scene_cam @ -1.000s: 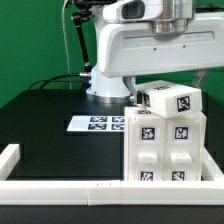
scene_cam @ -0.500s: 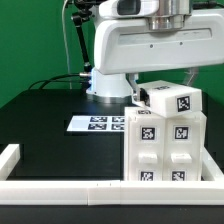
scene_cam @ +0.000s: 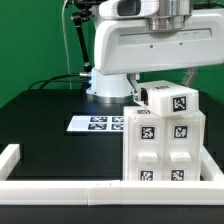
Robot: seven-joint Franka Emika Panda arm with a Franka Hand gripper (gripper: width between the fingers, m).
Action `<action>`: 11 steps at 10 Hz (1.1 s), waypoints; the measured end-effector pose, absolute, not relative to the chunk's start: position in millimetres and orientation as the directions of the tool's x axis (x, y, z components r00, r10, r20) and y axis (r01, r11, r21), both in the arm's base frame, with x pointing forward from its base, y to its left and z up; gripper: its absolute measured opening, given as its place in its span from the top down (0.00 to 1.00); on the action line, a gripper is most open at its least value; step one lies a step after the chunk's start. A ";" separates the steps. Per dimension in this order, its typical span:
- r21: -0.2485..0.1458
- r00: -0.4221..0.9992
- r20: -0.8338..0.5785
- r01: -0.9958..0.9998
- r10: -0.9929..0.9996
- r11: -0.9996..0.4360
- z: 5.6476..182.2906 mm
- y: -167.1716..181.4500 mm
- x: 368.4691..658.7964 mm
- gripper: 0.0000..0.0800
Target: Assemble cabinet
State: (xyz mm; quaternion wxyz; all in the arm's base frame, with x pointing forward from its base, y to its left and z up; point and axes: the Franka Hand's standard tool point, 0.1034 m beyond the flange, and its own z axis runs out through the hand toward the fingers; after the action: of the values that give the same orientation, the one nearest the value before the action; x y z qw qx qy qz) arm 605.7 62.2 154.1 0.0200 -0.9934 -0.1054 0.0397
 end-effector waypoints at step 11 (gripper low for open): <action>-0.024 0.865 -0.491 0.105 0.104 -0.994 150.4 75.1 578.9 0.30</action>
Offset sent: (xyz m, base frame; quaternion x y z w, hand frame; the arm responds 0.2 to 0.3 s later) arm -0.0059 0.0073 -0.0067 -0.0159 -0.1331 0.0506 0.9897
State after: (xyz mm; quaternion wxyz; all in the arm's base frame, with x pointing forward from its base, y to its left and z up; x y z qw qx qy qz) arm 578.9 75.1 150.4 -0.0016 -0.9656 -0.0541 0.2542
